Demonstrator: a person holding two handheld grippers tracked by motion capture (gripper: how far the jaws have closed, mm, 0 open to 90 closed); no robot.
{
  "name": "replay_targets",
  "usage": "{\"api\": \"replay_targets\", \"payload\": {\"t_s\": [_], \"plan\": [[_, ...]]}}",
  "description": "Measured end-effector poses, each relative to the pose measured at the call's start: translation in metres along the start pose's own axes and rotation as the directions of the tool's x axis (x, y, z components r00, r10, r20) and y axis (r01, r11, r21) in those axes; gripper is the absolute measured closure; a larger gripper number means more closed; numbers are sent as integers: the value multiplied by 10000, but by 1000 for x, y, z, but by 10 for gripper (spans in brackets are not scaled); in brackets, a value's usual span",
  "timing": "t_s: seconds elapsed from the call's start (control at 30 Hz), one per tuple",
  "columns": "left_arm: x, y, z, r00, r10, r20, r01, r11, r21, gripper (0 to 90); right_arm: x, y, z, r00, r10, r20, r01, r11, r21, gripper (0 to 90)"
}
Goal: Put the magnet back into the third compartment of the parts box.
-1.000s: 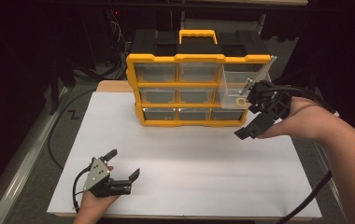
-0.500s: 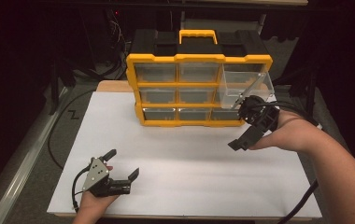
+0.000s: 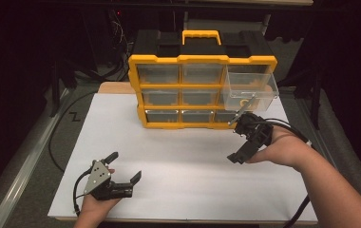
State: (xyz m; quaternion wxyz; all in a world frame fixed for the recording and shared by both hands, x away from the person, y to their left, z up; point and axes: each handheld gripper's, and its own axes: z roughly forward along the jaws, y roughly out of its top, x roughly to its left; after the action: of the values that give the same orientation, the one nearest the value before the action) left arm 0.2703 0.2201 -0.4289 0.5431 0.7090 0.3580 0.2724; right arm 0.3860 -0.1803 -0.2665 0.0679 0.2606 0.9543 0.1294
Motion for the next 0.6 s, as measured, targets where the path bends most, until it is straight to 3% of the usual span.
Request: {"api": "replay_targets", "payload": {"t_s": [0.6], "plan": [[0, 0, 1, 10000, 17, 12, -17, 10000, 49, 1, 1, -27, 66, 9993, 335, -172, -329, 9988, 369, 9]]}}
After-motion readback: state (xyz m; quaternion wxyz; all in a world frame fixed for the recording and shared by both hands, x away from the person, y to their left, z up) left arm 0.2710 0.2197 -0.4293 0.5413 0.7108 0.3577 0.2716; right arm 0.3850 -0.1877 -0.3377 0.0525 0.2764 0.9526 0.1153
